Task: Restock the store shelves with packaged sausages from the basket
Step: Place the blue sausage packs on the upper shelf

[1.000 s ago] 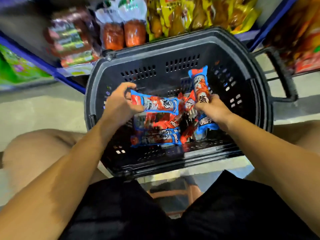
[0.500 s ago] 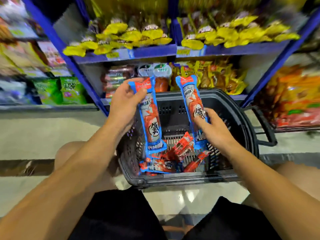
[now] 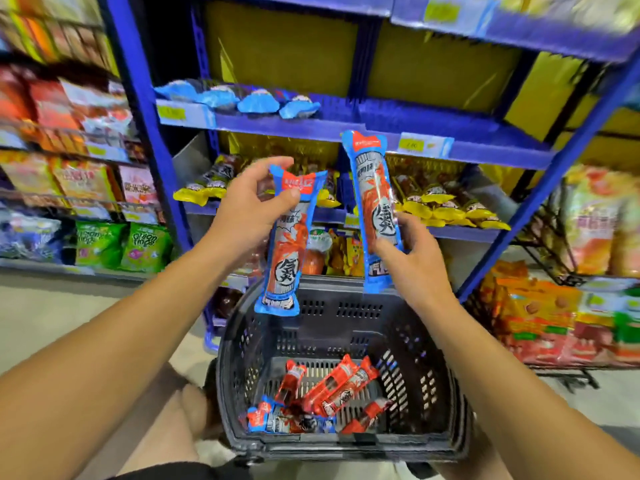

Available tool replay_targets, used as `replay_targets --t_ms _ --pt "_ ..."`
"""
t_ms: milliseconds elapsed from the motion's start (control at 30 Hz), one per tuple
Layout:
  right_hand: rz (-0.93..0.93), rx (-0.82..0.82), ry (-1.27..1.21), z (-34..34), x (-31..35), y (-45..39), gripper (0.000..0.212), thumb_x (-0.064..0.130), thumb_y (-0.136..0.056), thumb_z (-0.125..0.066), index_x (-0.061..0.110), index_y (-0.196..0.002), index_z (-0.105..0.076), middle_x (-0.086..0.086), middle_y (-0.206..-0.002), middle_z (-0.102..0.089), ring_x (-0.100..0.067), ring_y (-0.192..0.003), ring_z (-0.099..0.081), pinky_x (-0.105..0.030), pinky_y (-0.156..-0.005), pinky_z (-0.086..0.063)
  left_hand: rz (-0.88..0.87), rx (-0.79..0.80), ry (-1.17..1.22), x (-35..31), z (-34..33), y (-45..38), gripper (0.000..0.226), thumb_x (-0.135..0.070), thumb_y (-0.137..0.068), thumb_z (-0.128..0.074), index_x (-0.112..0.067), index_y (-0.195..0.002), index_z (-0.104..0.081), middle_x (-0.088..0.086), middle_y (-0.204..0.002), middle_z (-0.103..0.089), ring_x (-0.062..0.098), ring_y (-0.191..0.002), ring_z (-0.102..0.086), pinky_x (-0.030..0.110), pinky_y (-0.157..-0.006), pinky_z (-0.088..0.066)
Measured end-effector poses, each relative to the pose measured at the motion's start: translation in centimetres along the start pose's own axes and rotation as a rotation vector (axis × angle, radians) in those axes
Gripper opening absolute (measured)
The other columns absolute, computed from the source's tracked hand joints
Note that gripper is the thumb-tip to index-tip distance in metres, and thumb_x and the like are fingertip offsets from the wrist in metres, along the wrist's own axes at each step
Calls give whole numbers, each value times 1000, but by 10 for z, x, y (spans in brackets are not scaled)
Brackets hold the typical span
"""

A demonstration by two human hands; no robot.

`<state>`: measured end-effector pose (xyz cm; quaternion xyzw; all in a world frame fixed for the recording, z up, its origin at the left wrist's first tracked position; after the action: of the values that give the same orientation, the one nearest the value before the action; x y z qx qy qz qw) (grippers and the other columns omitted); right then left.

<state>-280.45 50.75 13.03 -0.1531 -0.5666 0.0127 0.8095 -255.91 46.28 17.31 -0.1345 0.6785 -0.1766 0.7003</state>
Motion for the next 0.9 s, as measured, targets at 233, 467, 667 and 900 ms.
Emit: replay_targets --t_ms 233,467,667,900 --pt "83 -42 45 -4 51 -44 31 34 -87 -65 40 -115 -52 25 -95 -64 7 -81 -64 -16 -59 -49 -108 1 -45 -44 11 -37 39 -5 -91 -64 -16 -127 -57 1 -103 -67 9 -93 -62 25 -88 -51" --pt "110 -88 147 -21 87 -106 28 36 -88 -63 31 -115 -57 22 -92 -64 6 -75 -64 -14 -54 -43 -125 -65 -36 -52 24 -66 31 -22 -84 -67 -39 -109 -61 -5 -106 -68 14 -95 -63 36 -86 -54" --pt "75 -89 243 -39 96 -168 57 36 -87 -65 16 -137 -45 4 -119 -57 -16 -103 -58 -34 -86 -49 -119 -102 12 -49 34 -90 28 -11 -91 -65 -32 -110 -61 0 -107 -69 11 -94 -65 22 -72 -54" --pt "-55 -12 242 -52 100 -222 52 40 -81 -65 16 -126 -55 -5 -110 -63 -22 -70 -72 -35 -59 -61 -75 -131 13 -39 51 -107 27 -8 -93 -63 -25 -112 -60 6 -116 -69 15 -103 -66 30 -85 -57"
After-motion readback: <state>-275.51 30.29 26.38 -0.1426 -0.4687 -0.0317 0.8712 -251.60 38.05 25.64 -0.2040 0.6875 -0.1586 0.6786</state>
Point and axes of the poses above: each hand's wrist, its own y-axis away from the middle knuckle, its own z-axis out of the back of the hand, x = y × z, the point moved 8 cm from there along -y, towards the middle knuckle
